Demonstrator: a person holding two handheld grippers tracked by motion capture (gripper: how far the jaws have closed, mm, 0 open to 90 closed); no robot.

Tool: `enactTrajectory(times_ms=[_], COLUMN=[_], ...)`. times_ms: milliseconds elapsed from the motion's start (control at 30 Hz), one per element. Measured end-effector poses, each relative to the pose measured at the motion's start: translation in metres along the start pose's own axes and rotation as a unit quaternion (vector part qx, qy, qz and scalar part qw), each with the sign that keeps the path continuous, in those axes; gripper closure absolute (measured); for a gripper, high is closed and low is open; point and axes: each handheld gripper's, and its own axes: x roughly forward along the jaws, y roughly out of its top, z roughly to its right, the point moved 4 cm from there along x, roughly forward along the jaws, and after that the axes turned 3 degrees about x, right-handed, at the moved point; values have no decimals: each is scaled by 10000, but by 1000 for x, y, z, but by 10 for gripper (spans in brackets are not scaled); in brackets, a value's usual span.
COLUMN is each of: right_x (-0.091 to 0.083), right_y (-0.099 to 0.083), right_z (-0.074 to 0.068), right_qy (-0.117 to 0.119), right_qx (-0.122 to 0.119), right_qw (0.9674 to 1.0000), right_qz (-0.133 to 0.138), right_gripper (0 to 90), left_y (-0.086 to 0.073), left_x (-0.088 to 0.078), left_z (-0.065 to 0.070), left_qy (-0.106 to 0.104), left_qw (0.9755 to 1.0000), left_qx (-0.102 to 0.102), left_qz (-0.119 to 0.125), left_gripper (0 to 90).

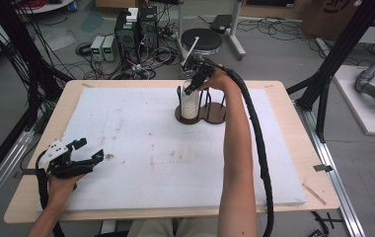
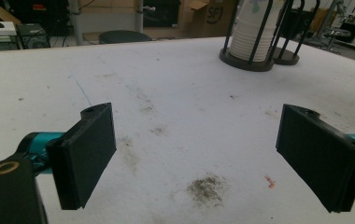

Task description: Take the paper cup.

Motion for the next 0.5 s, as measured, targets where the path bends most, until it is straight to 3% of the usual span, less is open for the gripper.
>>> enactTrajectory(times_ms=[500], right_x=[-27], right_y=[5], right_z=[-2], right_qy=[-48], right_qx=[88], right_qw=[9997], right_qz=[226], right_gripper=[372], left_y=[0], left_x=[0], left_z=[0], left_qy=[9], left_qw=[10000], left_qx=[-21], left_qz=[23], left_gripper=[120])
